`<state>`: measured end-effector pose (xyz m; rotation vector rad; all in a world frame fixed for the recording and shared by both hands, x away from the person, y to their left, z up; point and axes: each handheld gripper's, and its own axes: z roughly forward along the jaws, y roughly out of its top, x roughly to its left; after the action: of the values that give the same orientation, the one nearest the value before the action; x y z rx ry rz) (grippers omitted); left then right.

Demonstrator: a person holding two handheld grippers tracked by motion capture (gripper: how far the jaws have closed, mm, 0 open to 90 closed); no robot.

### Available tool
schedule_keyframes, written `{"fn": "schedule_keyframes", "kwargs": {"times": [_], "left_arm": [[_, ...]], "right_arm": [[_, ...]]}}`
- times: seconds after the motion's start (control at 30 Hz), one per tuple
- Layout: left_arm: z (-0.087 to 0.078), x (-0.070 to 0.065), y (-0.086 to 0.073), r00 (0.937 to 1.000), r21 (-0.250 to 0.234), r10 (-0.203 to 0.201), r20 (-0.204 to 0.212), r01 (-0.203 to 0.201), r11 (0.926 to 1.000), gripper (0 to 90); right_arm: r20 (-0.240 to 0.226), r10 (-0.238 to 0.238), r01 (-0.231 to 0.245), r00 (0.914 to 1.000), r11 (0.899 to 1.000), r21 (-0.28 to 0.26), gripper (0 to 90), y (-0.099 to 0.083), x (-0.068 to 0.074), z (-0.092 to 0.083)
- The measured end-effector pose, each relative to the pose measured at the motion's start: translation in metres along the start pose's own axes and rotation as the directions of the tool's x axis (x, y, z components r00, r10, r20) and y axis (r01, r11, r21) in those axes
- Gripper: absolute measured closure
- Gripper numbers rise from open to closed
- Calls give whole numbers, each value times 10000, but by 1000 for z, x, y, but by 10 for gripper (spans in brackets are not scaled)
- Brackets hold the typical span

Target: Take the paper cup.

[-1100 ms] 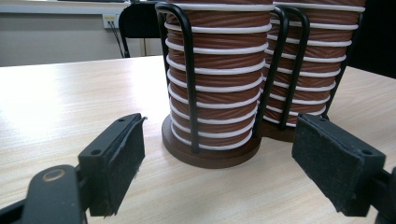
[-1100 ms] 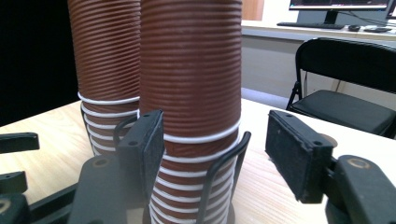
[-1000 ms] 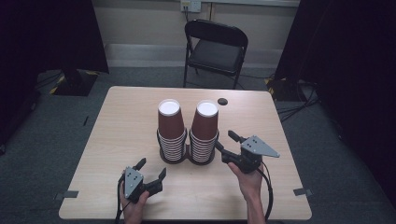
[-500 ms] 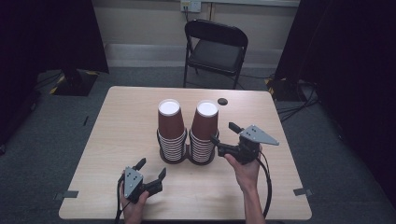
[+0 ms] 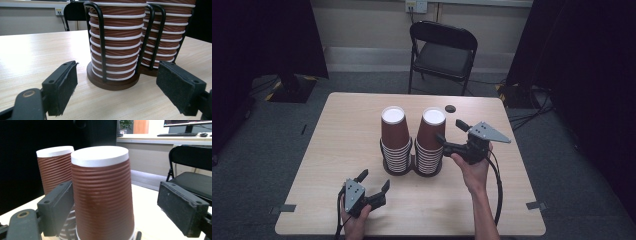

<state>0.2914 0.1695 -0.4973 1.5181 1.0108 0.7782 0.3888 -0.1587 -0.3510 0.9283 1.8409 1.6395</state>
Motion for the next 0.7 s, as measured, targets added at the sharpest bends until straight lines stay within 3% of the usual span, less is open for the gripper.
{"fn": "schedule_keyframes", "kwargs": {"times": [0.23, 0.53, 0.7], "left_arm": [[0, 0, 0, 10000, 14, 19, 15, -19, 10000, 170], [0, 0, 0, 10000, -9, 36, 12, -36, 10000, 170], [0, 0, 0, 10000, -25, 3, 4, -3, 10000, 170]], "right_arm": [[-278, 204, -208, 9994, 9997, -133, 131, 4, -2, 11], [-413, 157, -155, 9990, 9999, 34, 130, 8, 2, 28], [-700, 400, -382, 9967, 9989, 262, 129, 7, 0, 40]]}}
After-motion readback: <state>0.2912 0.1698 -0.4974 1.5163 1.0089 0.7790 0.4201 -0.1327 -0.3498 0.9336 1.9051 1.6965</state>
